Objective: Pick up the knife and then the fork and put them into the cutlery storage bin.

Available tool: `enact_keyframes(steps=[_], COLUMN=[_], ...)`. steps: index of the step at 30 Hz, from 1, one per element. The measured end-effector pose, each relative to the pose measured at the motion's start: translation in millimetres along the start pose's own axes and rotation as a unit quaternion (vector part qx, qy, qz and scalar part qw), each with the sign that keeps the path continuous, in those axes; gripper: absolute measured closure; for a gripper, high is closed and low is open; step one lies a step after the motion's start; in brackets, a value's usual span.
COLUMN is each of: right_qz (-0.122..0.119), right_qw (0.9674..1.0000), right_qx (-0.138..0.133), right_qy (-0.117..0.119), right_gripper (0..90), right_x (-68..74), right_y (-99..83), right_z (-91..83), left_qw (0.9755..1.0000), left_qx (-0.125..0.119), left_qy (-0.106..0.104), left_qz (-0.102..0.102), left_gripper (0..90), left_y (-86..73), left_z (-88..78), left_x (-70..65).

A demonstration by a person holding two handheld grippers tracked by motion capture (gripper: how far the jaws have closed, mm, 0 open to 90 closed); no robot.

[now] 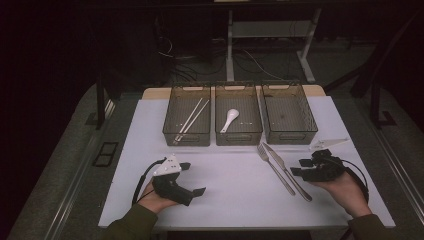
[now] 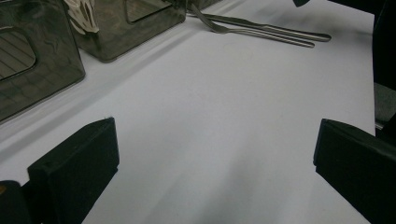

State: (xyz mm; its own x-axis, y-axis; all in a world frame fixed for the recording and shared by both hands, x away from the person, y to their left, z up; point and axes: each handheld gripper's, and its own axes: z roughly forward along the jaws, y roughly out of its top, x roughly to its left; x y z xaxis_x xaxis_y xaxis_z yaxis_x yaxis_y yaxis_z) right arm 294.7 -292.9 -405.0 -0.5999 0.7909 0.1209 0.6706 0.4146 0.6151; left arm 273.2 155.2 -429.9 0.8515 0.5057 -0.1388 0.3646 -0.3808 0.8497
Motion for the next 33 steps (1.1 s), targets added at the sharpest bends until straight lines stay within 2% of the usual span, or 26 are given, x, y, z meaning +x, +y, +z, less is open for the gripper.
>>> enact_keyframes(steps=[7, 15, 33], right_qz=[-0.005, -0.005, -0.036], right_qw=[0.9988, 0.9955, 0.9907], right_qx=[0.048, 0.095, 0.131], right_qy=[0.008, 0.002, -0.016], right_gripper=[59.8, 66.8, 77.3], right_x=[2.6, 4.8, 8.3], right_y=[8.1, 14.0, 15.4], right_z=[18.5, 35.3, 41.0], left_qw=[1.0, 1.0, 0.9999], left_qx=[0.0, 0.001, 0.004], left_qy=[-0.003, -0.006, -0.013], left_qz=[-0.001, -0.003, -0.005], left_gripper=[0.0, 0.0, 0.0], left_y=[0.2, 0.2, 0.0], left_z=[0.4, 1.3, 2.0], left_x=[0.4, -0.6, -0.5])
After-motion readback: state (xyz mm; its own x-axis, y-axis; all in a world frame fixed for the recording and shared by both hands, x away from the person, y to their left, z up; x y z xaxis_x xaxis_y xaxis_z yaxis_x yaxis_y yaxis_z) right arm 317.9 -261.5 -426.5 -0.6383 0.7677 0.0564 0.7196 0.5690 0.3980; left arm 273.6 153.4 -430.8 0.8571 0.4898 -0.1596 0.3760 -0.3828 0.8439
